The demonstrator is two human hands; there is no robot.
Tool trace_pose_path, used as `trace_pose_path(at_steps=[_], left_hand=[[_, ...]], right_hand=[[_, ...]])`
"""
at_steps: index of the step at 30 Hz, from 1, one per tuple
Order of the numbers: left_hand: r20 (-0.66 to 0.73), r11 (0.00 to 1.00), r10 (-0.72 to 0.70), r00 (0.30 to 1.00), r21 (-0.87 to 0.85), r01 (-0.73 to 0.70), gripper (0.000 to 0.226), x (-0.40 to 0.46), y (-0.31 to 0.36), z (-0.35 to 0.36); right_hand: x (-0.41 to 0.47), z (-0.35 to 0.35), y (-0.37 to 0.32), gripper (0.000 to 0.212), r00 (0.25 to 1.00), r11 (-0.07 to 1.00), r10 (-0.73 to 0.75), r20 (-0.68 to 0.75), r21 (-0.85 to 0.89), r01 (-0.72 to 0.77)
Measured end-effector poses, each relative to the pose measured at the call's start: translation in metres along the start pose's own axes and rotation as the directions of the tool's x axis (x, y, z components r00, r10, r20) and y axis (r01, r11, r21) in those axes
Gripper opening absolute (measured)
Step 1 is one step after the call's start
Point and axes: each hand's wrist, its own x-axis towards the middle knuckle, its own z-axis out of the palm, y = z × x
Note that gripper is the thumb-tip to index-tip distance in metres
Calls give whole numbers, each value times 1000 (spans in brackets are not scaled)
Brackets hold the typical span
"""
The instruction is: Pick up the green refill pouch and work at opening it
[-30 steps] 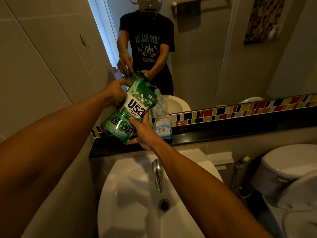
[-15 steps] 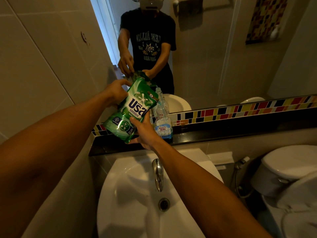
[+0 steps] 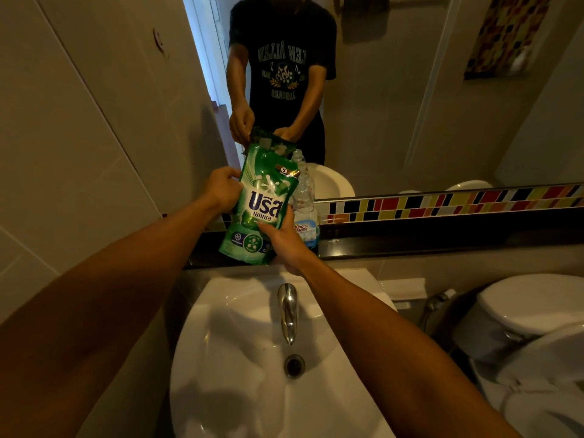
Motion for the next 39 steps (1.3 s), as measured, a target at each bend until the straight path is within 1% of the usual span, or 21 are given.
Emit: trace_pose_path(at_steps=[3,6,10,14,18,21,24,26,28,30,32,33,36,39], left_hand=[[-19,992,-15,1000,-127,13,25,-5,-13,10],[-41,968,-43,998,-250,31,23,-12,-26,20],[-27,887,-103,994,-456,80,22,-19,-43,30],[-48,823,-94,994,-565,51,18,-24,-61,35],[-95,791,-102,990,-612,23,17,-27,-77,29],[-139,759,-156,978,-651,29,13,-26,-91,18],[-178,737,-185,966,-676,17,17,-24,-106,2],[-205,741,-195,959,-672,7,20,-24,-115,-11],[-231,770,-198,953,-639,5,22,-22,-125,-23],[-256,789,-196,947,-615,-3,18,-18,-139,-37],[-283,788,-214,935,-616,-6,11,-13,-152,-47],[-299,786,-228,927,-618,-6,10,-10,-158,-52],[-337,761,-275,900,-648,-10,23,-3,-170,-62],[-349,726,-313,883,-688,-14,28,6,-184,-70]], right_hand=[[5,-8,7,66,1000,1000,17,-14,19,-16],[9,-15,15,51,996,1000,-1,-84,-6,0],[17,-19,17,31,978,997,-34,-205,-80,18],[27,-18,17,23,964,981,-101,-247,-184,55],[37,-7,19,19,957,960,-148,-248,-267,79],[47,6,20,18,966,954,-142,-215,-289,76],[58,26,21,15,976,949,-146,-163,-302,91],[67,40,20,15,982,950,-142,-127,-297,99],[77,55,21,16,985,948,-136,-106,-301,98],[88,71,25,16,987,945,-136,-87,-310,103],[99,86,29,16,990,942,-130,-62,-319,104],[104,93,31,16,992,942,-119,-48,-320,97],[117,113,40,17,996,956,-90,-18,-283,81],[126,128,52,18,996,956,-91,-2,-280,87]])
